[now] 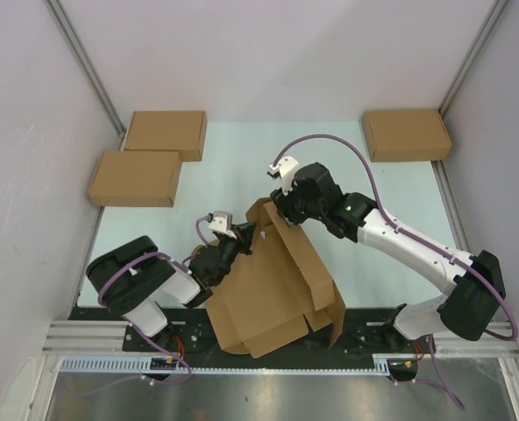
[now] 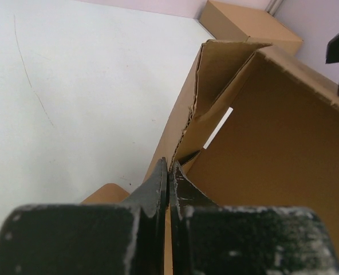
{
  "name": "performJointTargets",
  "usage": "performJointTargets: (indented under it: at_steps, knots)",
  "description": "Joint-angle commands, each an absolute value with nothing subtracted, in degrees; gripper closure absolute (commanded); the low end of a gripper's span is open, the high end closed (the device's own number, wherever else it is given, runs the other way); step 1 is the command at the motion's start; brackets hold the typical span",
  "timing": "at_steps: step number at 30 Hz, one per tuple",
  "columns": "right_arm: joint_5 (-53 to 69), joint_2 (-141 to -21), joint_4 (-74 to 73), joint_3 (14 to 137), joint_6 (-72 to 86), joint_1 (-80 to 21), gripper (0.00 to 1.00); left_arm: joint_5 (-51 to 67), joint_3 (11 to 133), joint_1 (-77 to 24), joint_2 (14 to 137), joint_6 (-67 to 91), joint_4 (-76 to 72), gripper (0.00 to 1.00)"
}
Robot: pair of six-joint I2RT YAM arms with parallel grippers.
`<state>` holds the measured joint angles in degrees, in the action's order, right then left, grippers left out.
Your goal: Fold the paper box
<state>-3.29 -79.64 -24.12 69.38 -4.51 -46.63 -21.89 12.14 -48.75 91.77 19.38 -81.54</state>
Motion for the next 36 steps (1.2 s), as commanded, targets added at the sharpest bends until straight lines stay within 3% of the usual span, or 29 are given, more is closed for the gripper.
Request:
performJointTargets:
  at_steps: [1, 7, 11, 14, 26, 36]
  knots:
    - [-0.70, -81.21, -24.87, 68.91, -3.69, -45.79, 0.54, -19.87, 12.74, -49.66, 91.23, 17.58, -98.88, 0.99]
    - [3.16, -81.91, -25.22, 68.64, -3.17, -44.30, 0.57, -18.63, 13.01, -49.75, 90.97, 17.75, -98.88, 0.97]
    - [4.04, -82.00, -25.31, 68.38, -2.73, -43.16, 0.57, -18.46, 12.66, -49.75, 90.09, 17.40, -98.88, 0.84]
    - [4.22, -82.00, -25.23, 68.29, -2.64, -42.98, 0.57, -18.37, 12.22, -49.75, 89.04, 16.18, -98.79, 0.80]
    - [-2.98, -80.77, -24.26, 68.29, -2.37, -42.98, 0.47, -15.82, 12.74, -49.75, 90.09, 16.00, -98.88, 0.85]
    - [-1.76, -80.95, -24.26, 68.12, -0.71, -41.05, 0.41, -15.56, 13.10, -49.83, 89.04, 15.82, -98.79, 0.86]
